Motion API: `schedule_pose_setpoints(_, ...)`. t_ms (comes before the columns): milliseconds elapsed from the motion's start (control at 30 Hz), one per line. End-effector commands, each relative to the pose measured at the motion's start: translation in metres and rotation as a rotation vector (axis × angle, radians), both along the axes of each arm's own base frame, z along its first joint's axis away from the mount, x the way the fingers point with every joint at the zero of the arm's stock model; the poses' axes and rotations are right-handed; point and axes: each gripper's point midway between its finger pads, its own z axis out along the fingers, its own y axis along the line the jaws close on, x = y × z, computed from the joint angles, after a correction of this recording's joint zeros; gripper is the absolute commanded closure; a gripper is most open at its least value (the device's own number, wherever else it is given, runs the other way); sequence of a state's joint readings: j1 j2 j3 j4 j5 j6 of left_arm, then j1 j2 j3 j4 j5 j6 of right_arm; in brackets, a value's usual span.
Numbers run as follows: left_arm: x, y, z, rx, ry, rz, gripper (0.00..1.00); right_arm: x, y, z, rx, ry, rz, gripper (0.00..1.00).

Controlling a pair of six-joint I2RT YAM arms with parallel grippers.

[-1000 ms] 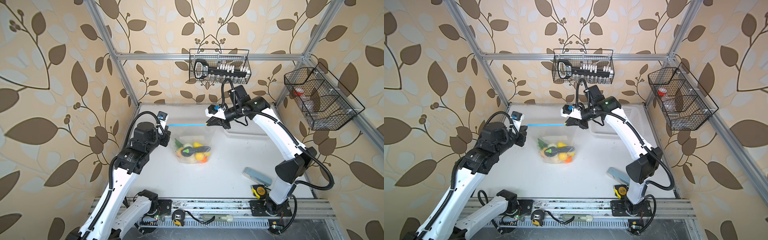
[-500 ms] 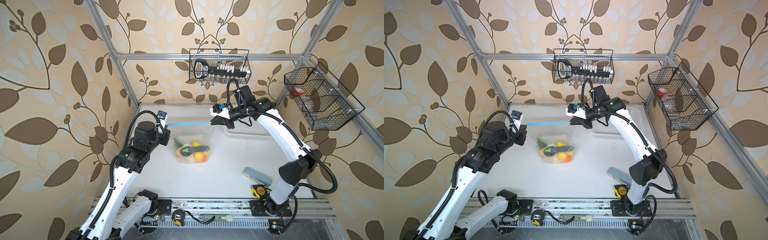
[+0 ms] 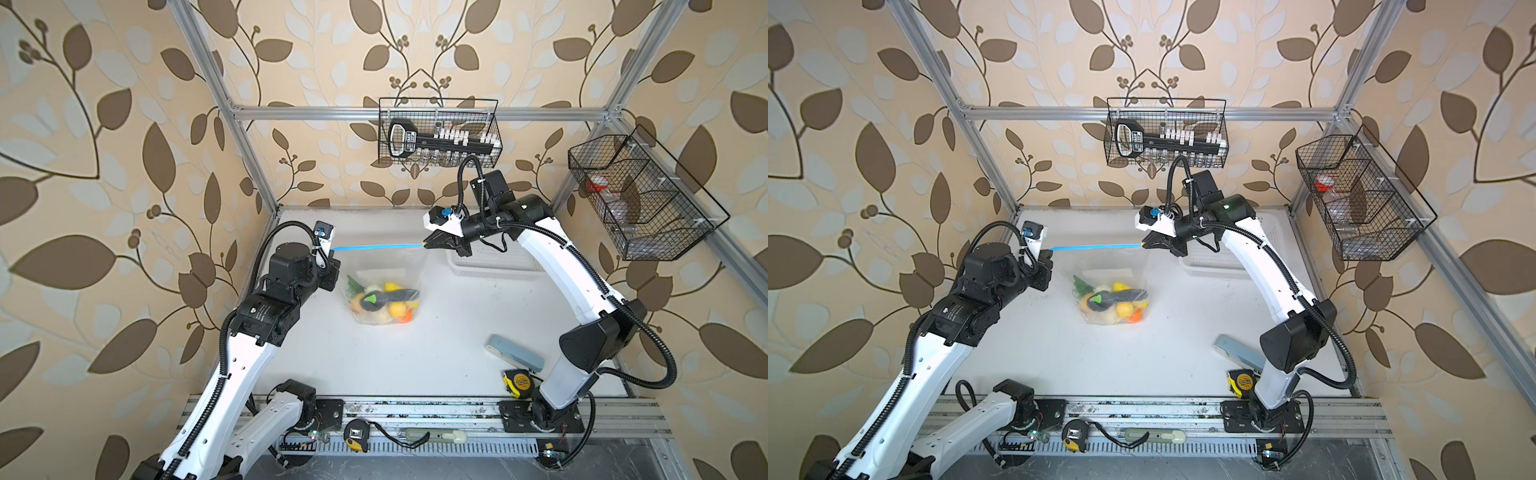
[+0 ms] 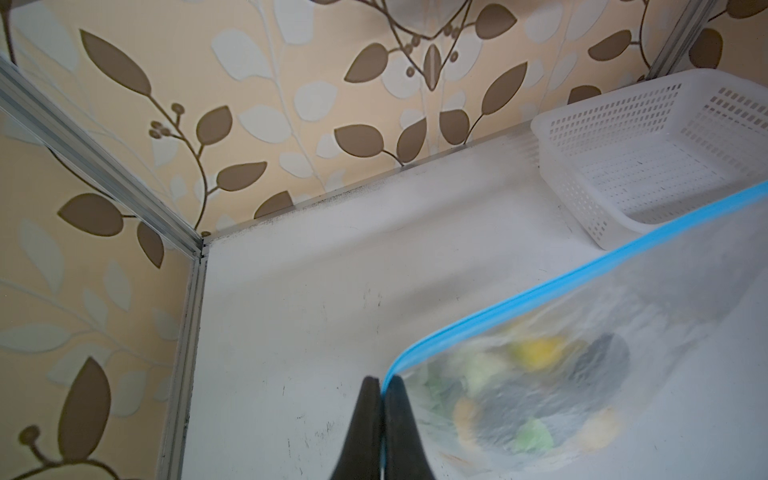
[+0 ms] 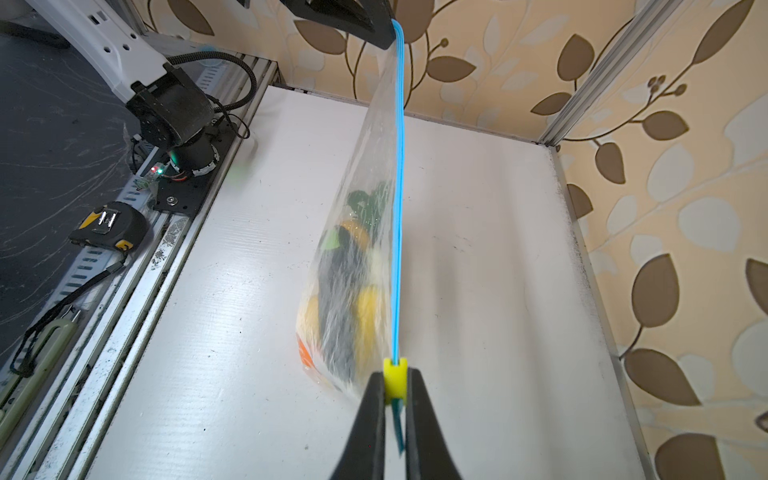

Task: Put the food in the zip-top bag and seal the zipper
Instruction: 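Slide the right gripper along the zipper away from the left gripper, pressing it shut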

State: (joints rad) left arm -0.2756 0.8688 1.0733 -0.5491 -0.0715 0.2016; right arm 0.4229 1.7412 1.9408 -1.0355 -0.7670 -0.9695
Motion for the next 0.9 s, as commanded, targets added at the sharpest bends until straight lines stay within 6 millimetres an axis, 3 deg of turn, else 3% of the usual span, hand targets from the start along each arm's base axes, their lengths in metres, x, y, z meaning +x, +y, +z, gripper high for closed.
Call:
schedule_pose_setpoints(0,0.003,0.014,0.02,0.0,-0.069,0.078,1.0,-0.009,-0.009,0.008,0.009,-0.007,0.005,0.91)
schedule_pose_setpoints(467,-0.002,0.01,0.027,-0.013,-0.081,0.045,1.0,-0.014,-0.006,0.016,0.019,-0.029,0.01,0.91)
schedule_pose_setpoints(867,-0.022,0.012,0.042,-0.03,-0.1,0.029,1.0,-0.029,-0.003,0.027,0.024,-0.056,-0.009,0.91)
